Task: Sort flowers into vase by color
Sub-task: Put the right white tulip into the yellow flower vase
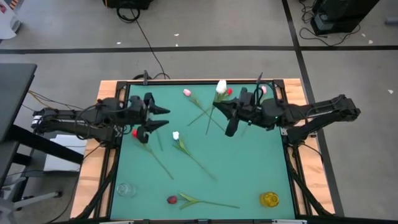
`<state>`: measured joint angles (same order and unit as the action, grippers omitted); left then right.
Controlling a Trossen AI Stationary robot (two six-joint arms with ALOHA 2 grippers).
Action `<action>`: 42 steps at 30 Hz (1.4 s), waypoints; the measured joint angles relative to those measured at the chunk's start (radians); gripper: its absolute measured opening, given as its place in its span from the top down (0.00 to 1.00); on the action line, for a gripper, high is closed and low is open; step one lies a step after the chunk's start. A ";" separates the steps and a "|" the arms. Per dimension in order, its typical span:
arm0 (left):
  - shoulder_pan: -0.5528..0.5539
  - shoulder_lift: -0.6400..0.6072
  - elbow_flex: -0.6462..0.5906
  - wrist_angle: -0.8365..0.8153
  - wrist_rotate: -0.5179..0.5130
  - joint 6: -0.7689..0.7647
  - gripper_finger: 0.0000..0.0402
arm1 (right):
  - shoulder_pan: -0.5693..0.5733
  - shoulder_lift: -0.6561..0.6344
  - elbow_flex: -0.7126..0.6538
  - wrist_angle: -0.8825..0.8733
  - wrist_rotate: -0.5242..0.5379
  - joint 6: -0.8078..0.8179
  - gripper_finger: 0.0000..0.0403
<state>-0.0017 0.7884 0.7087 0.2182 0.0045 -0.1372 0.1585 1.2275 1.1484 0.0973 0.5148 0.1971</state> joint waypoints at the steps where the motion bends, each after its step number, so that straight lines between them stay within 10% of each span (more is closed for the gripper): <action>1: 0.000 0.005 0.002 0.000 -0.002 0.024 0.47 | 0.000 -0.004 0.000 -0.003 -0.012 -0.012 0.98; 15: 0.000 0.003 0.001 0.002 -0.010 0.071 0.47 | 0.121 -0.157 0.000 -0.154 -0.150 -0.095 0.98; 32: 0.000 0.004 0.001 0.002 -0.010 0.071 0.47 | 0.617 -0.290 0.000 -0.413 -0.258 0.038 0.98; 42: 0.000 0.004 0.001 0.002 -0.010 0.070 0.47 | 0.939 -0.302 -0.043 -0.474 0.031 0.108 0.98</action>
<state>-0.0020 0.7921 0.7101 0.2199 -0.0051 -0.0669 1.0974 0.9257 1.1054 -0.3771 0.5461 0.3049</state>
